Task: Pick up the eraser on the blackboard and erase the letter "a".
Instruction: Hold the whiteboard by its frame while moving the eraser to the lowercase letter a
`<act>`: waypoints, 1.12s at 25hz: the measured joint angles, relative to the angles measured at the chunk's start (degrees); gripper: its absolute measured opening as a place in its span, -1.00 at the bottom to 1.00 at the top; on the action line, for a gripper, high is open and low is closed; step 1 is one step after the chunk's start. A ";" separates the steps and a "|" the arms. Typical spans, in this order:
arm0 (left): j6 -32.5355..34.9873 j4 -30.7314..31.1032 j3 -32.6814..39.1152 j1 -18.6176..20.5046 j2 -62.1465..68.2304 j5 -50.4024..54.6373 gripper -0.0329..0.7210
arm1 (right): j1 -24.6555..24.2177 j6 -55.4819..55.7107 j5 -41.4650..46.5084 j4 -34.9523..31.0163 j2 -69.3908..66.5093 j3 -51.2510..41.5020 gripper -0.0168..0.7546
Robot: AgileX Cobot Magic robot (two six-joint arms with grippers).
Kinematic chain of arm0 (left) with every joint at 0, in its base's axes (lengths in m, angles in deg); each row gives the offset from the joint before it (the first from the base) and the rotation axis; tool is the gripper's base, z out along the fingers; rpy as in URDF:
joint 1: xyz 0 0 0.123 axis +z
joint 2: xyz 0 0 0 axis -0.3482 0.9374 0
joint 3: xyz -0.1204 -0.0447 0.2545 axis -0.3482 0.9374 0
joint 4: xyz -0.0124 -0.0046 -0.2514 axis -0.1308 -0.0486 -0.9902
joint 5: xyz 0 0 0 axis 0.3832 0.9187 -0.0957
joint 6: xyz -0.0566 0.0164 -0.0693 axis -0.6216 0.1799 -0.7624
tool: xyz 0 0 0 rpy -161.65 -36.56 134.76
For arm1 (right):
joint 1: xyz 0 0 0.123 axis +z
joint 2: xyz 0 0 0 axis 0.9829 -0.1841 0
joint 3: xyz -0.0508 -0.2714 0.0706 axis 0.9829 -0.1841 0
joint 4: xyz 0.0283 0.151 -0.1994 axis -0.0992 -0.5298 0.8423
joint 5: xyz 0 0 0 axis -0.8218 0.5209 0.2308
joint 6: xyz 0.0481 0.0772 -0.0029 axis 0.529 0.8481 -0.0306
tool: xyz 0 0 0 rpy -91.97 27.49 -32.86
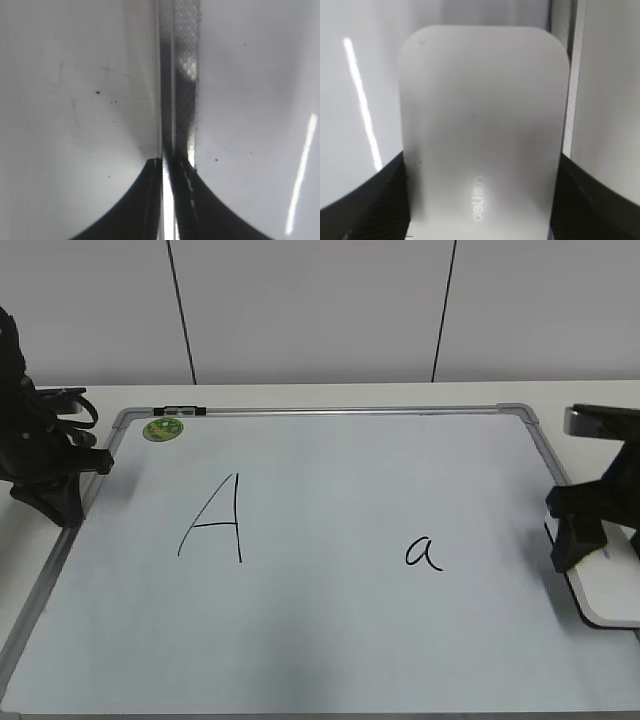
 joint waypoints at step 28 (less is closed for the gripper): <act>0.00 -0.34 0.00 0.03 0.00 0.00 -0.69 | 13.74 5.15 13.30 5.07 -24.74 29.85 0.41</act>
